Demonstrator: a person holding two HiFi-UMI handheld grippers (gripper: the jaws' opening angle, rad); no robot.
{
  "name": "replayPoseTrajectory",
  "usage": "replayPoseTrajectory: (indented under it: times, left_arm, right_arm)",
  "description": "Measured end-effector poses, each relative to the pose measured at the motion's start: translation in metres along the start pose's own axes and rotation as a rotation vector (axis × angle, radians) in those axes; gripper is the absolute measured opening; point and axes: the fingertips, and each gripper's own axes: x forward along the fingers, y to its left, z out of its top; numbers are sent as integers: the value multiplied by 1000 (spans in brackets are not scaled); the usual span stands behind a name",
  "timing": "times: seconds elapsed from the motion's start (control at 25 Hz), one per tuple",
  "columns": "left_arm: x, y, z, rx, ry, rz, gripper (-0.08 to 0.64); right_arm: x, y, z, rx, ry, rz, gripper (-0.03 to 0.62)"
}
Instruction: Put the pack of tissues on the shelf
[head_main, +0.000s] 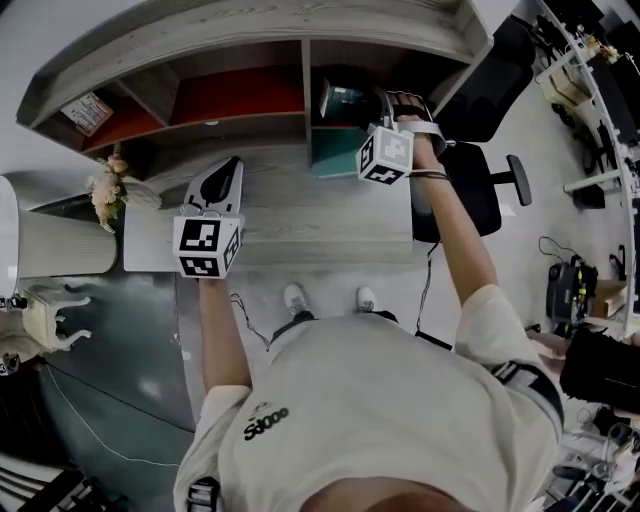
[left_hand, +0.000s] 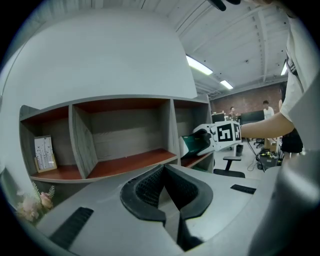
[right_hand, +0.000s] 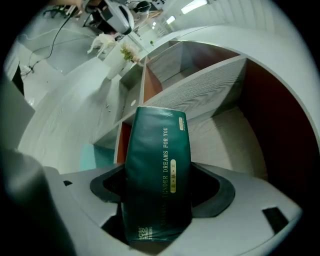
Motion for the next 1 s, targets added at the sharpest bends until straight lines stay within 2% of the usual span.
replayPoseTrajectory:
  times: [0.16,0.24,0.32,0.44,0.76,0.84,0.88,1.0]
  left_arm:
    - [1,5,-8,-3,20,1,18]
    - [2,5,-12,-6,24,-1,18]
    - [3,2,-15,-11,27,-4,18]
    - [6,-4,-18,-18,30,-13,18]
    - [14,-18,-16,-35,21,-36,18]
    - [14,-19,-17,-38,22,-36,18]
    - [14,-20,-18,-39,23,-36,18]
    - [13,-19,-20,-42,28,-31,18]
  right_arm:
    - [21,8,2,-142,40,6,359]
    - [25,10,6,-150,35,13,359]
    - [23,11,10,-107,13,25,359]
    - [15,13,17,7,-45,70,359]
    - [-4,27,27,141,-171,221,356]
    - [-3,24,28,172,-184,206,324]
    - [-1,21,27,179,-186,183,263]
    - [6,13,27,203,-183,151,247]
